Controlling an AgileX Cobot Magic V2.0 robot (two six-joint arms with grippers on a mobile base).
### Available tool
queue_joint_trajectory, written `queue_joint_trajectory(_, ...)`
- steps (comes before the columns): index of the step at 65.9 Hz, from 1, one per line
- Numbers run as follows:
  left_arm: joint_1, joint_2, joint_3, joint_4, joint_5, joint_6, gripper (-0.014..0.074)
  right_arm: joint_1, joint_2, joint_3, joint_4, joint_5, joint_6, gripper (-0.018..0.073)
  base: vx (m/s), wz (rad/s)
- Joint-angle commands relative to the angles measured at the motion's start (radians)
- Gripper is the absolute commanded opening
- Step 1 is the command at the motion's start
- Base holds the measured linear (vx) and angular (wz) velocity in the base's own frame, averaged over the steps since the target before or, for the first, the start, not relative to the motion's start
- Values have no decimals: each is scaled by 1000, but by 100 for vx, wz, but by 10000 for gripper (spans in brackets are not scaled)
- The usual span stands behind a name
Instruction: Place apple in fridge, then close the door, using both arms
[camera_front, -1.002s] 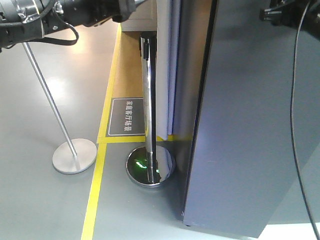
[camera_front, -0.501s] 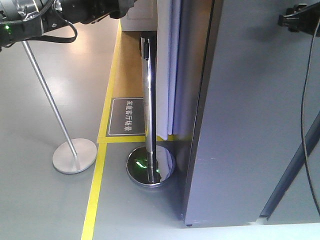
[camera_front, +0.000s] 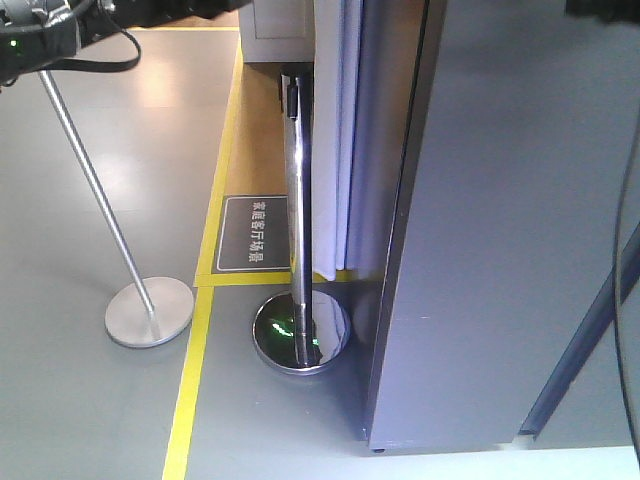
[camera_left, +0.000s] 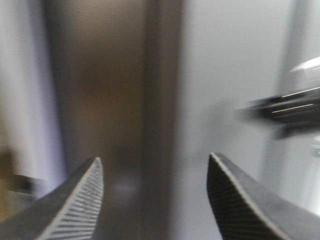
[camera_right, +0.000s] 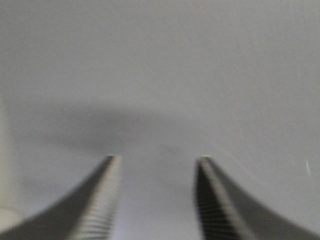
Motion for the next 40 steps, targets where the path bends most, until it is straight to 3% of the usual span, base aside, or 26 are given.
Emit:
queue_joint_trajectory(1, -5, -35, -23, 21, 139, 57, 367, -2, -118, -33, 11, 118, -5, 123, 0, 0)
queue_joint_trajectory(8, -5, -53, -23, 6, 259, 94, 316, -2, -201, -33, 11, 286, -5, -19, 0, 0)
queue_joint_trajectory(18, -5, -115, -23, -146, 428, 239, 218, -2, -307, -32, 13, 461, 24, -8, 0, 0)
queue_joint_trajectory(25, -5, -174, -23, -369, 564, 464, 149, -2, -369, -25, 7, 530, 52, -6, 0, 0)
queue_joint_trajectory(33, -5, -246, -23, -677, 756, 820, 67, -2, -467, 53, 7, 529, 58, -6, 0, 0)
queue_joint_trajectory(40, -5, -298, -23, -863, 903, 1063, -9, -2, -554, 185, 10, 495, 55, -6, 0, 0)
